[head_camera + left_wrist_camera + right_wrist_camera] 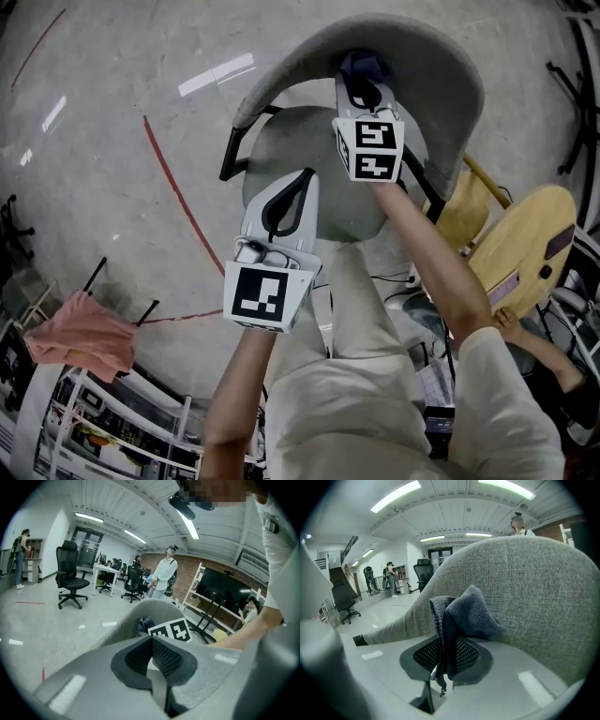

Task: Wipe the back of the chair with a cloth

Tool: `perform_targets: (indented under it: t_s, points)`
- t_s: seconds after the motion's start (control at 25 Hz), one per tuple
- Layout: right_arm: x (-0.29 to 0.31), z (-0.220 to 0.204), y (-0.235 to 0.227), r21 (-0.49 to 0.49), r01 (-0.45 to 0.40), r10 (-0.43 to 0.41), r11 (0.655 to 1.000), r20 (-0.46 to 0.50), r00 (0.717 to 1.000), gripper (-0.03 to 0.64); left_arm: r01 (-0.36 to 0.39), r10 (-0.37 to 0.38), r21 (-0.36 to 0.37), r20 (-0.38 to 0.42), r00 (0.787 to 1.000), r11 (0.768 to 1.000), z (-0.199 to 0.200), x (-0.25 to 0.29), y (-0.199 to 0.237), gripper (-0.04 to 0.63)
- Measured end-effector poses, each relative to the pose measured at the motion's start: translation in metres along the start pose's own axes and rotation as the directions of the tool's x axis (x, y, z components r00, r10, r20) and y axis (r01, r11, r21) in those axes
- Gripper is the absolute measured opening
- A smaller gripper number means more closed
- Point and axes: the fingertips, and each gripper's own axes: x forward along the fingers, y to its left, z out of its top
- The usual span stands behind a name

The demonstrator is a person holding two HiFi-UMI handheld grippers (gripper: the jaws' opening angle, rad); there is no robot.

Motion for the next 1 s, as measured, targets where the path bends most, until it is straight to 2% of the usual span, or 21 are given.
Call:
perform_targets:
  t_s: [0.32, 0.44, 0.64, 0.76, 1.0]
  points:
    - [0.008, 0.003, 0.031, -0.032, -0.086, 0.086, 0.996, -0.002, 0.996, 0.072, -0.013, 0.013, -0.004, 0.002, 1.0, 1.0, -0.001, -0.005, 0.006, 0.002]
    - [0.012, 0.003, 0.048, -0.05, -0.154, 0.153, 0.987, -0.013, 0.988, 0.072, -0.015, 0.015, -0.002, 0.0, 1.0, 1.0, -0.003, -0.007, 0.007, 0.002]
    - [0.015, -0.001, 0.078, -0.079, -0.285, 0.282, 0.955, -0.043, 0.958, 0.072, -0.011, 0.011, 0.003, -0.004, 1.0, 1.0, -0.007, -0.011, 0.005, 0.002]
    - [0.015, -0.007, 0.094, -0.068, -0.375, 0.37, 0.925, -0.069, 0.926, 0.072, -0.005, 0.005, 0.006, -0.004, 1.0, 1.0, -0.009, -0.014, 0.002, 0.002]
    - [0.009, -0.022, 0.142, -0.093, -0.555, 0.542, 0.827, -0.134, 0.83, 0.072, 0.007, -0.007, 0.023, -0.013, 1.0, 1.0, -0.014, -0.019, -0.004, 0.002]
